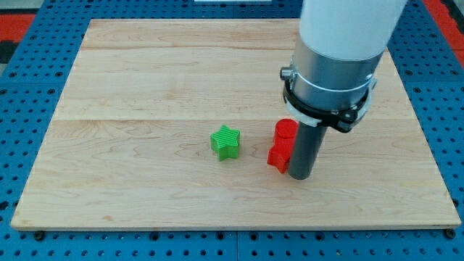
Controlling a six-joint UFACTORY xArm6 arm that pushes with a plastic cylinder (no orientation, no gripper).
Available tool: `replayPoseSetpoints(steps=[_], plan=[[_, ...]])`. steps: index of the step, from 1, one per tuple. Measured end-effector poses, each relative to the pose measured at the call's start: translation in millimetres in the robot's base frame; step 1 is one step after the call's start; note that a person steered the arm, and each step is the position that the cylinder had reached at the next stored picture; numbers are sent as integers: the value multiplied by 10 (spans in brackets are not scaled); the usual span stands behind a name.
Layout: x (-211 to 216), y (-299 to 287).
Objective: Push the red star slightly to left
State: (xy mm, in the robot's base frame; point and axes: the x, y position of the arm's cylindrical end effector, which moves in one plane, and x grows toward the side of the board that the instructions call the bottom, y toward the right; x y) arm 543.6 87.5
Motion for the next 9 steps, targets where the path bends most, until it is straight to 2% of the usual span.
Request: replayPoseSetpoints(steps=[1, 2, 3, 6, 9], plan=[[0, 167], [-138, 783], [-426, 882], [-445, 136], [-264, 388]])
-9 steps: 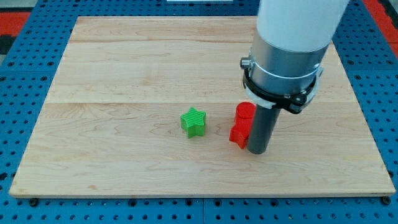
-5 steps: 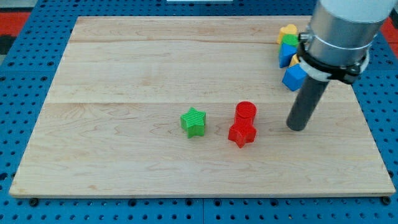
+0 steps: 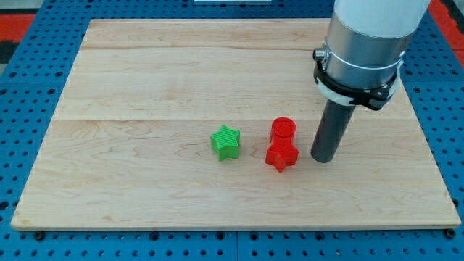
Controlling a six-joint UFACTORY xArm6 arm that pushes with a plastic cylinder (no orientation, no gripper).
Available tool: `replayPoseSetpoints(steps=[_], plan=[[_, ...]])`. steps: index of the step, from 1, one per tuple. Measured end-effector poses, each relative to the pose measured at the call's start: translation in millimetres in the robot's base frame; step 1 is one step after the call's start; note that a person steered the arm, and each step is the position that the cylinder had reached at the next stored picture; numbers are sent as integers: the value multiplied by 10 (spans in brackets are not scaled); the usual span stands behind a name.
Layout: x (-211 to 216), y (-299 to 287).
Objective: Push the red star slightly to left
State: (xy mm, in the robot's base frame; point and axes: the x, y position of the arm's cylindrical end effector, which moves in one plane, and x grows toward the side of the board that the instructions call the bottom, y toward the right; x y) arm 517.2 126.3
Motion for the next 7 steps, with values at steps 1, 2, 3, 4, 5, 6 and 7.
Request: replayPoseSetpoints(steps=[1, 2, 3, 4, 5, 6, 7], plan=[[0, -262], [-5, -538], [-10, -606], [-70, 120], [-413, 1035], [-908, 1927], [-1328, 2191]])
